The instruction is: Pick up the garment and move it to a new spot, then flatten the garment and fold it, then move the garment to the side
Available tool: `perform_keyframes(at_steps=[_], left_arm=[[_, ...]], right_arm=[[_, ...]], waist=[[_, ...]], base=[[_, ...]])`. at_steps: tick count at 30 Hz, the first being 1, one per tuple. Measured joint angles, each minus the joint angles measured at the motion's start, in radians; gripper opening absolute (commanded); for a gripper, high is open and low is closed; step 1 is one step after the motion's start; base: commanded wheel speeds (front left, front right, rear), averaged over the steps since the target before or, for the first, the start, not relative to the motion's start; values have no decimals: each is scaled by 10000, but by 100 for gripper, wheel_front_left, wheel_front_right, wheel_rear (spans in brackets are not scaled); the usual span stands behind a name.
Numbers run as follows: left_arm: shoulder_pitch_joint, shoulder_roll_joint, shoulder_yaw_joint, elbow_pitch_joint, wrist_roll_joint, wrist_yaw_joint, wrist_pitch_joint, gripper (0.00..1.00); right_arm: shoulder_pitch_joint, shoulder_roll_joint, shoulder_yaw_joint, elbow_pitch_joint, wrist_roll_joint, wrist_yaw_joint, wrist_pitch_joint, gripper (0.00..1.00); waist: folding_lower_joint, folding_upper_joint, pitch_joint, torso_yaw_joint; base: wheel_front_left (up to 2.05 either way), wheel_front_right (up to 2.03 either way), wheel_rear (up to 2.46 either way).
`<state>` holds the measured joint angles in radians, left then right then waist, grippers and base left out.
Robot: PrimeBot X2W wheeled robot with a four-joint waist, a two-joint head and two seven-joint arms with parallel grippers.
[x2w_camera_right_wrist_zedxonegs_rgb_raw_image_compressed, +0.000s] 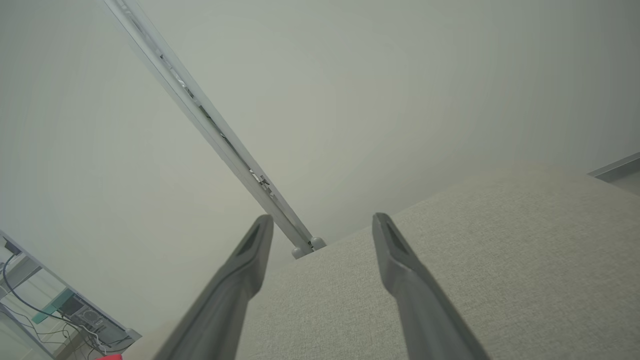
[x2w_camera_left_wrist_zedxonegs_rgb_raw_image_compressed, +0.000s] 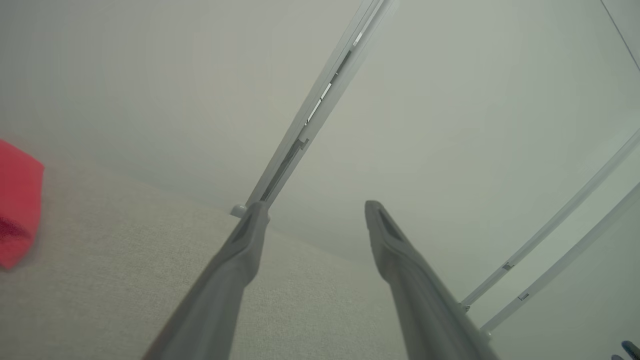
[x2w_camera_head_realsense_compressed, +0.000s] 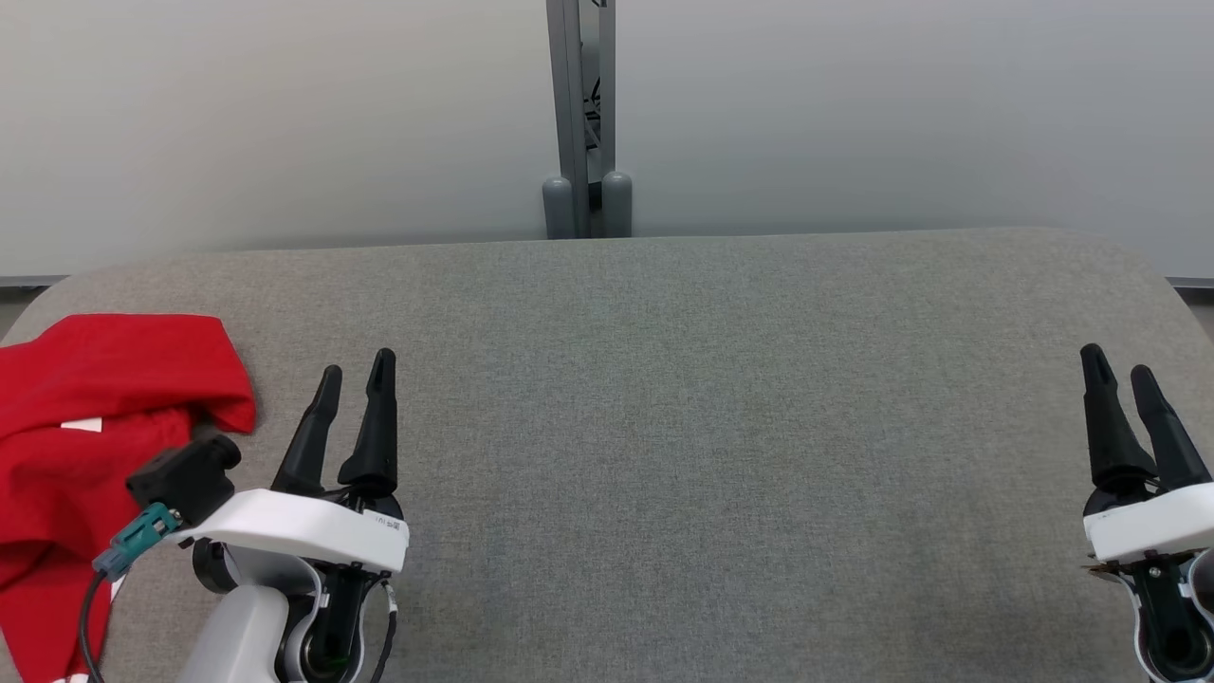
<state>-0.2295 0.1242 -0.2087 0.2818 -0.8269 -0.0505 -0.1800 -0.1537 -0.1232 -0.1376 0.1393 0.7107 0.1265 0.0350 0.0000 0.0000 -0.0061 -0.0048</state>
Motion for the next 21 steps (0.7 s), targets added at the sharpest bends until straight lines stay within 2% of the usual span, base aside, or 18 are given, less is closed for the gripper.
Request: perform_keyframes(at_steps=[11, 21], left_arm=[[-35, 221, -171, 274, 1812, 610, -140, 100], [-37, 290, -194, 447, 2755, 838, -211, 100]], right_arm=[[174, 40, 384, 219, -1335, 0, -546, 100], [226, 94, 660, 435, -2274, 2, -844, 100]], waist=[[0, 1, -38, -7], [0, 1, -64, -39]], base=[[0, 0, 0], [0, 0, 0]])
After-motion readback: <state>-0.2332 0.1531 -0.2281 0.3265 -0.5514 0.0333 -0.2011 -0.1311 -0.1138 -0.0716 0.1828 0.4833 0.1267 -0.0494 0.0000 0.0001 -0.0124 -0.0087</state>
